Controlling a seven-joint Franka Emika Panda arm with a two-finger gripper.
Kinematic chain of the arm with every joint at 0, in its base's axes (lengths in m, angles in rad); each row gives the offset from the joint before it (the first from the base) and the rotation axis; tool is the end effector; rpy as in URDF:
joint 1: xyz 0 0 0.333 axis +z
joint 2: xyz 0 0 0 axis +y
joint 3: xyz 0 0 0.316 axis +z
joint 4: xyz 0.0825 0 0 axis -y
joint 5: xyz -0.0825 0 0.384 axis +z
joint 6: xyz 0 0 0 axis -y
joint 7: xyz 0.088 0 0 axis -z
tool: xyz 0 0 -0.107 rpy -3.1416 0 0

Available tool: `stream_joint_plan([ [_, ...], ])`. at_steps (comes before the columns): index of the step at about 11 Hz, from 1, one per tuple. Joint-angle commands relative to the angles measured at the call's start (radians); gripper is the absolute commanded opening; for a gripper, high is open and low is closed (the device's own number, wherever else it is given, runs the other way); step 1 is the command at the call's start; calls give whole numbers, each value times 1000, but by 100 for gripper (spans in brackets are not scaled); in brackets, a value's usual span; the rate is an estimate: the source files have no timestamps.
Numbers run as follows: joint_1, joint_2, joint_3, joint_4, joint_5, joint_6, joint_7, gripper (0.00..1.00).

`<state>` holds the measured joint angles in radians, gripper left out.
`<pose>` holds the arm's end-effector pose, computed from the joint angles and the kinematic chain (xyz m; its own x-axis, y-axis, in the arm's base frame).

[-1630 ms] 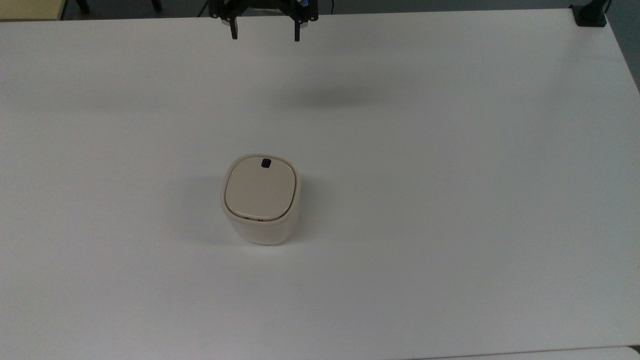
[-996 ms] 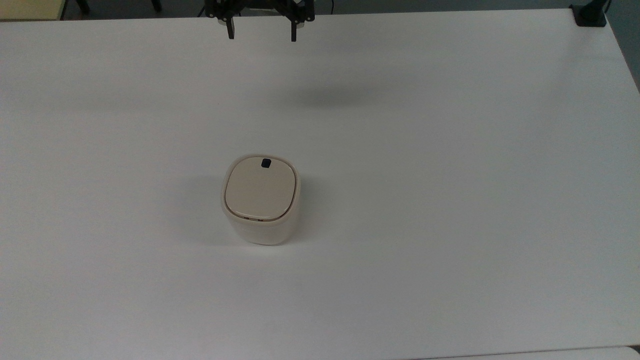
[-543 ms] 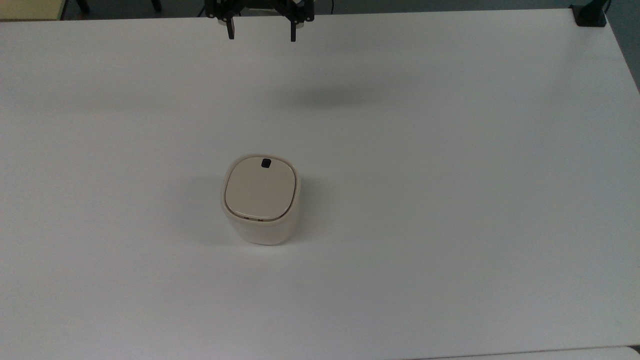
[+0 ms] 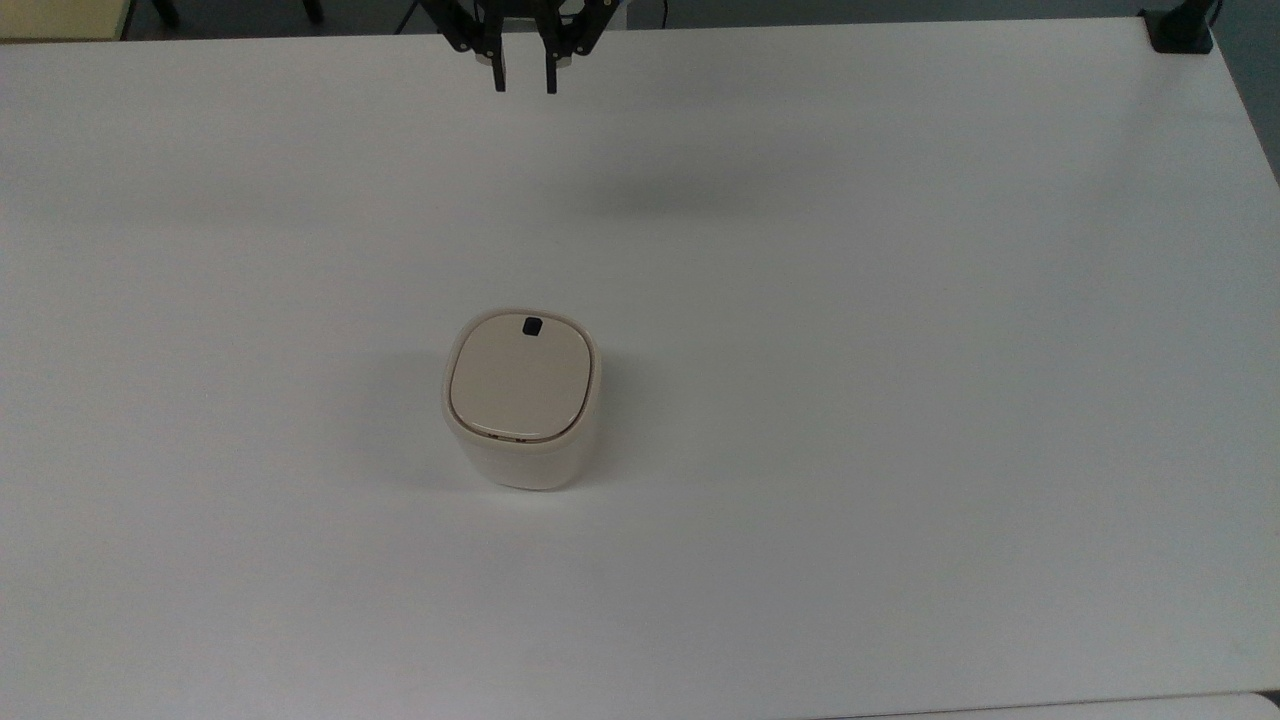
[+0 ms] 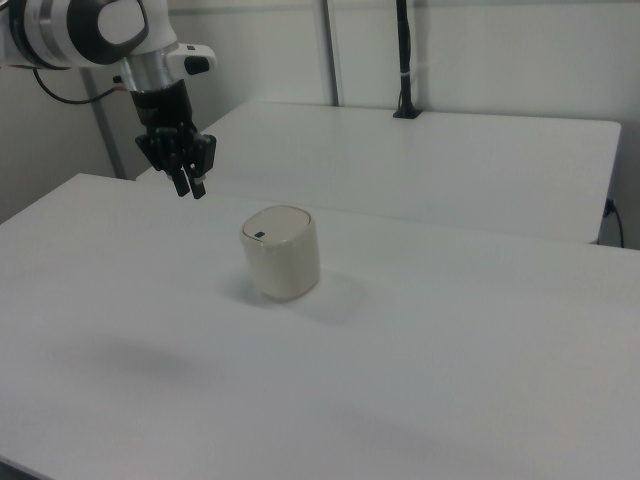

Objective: Open the trash bin
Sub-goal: 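Move the gripper toward the cream bin and lower it over the lid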

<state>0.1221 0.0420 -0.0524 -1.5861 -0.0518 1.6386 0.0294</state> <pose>0.5718 0.0353 0.5997 0.9990 0.0439 0.0120 0.0432 -0.9976 0.0536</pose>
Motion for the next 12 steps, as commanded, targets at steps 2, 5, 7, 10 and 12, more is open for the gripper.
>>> stream_joint_plan([
  [2, 2, 10, 3, -8, 3, 35, -17, 0],
  [5, 2, 41, 3, -8, 0, 99, -9, 0],
  [7, 2, 68, 3, -8, -3, 171, -6, 0],
  [10, 4, 127, 3, -6, -8, 280, 33, 0],
  [12, 4, 174, 3, -6, -10, 366, 66, 0],
])
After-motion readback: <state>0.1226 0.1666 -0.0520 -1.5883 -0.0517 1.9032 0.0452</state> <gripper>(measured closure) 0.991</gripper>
